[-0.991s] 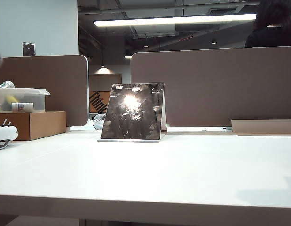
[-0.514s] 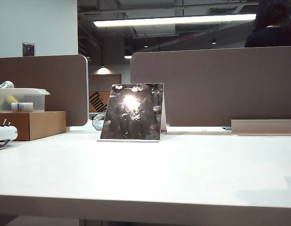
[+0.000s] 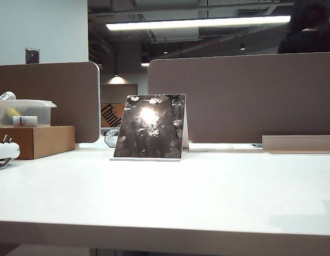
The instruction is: Push the center of the mirror on the table forward to move it for a short distance.
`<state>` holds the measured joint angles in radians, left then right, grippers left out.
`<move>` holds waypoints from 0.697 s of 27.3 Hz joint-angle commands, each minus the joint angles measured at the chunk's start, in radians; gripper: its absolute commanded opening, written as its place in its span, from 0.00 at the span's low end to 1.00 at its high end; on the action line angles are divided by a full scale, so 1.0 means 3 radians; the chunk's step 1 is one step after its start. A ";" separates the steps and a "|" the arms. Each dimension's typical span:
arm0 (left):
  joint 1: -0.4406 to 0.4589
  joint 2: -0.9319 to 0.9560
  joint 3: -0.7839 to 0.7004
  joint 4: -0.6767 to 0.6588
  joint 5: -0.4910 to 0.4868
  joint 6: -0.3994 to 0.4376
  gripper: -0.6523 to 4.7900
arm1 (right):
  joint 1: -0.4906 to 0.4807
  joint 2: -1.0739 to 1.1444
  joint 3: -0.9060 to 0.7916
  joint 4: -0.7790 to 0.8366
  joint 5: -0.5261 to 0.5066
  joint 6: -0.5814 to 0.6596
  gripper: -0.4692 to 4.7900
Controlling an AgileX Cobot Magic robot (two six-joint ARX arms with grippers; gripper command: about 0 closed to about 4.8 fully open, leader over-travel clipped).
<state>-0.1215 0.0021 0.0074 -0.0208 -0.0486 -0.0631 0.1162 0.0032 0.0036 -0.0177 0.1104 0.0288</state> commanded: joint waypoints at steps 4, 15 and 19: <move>0.0224 0.0001 -0.0003 0.0056 0.0027 0.0013 0.12 | 0.0001 0.0001 -0.0014 0.0047 0.0003 0.0003 0.08; 0.0259 0.0001 -0.0003 0.0060 0.0088 0.0093 0.12 | 0.0001 0.0001 -0.0014 0.0047 0.0003 0.0001 0.08; 0.0259 0.0001 -0.0003 0.0070 0.0086 0.0202 0.12 | 0.0001 0.0001 -0.0014 0.0047 0.0003 0.0001 0.08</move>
<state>-0.0456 0.0021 0.0074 -0.0181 -0.0261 -0.0151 0.1162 0.0032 0.0036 -0.0177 0.1104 0.0288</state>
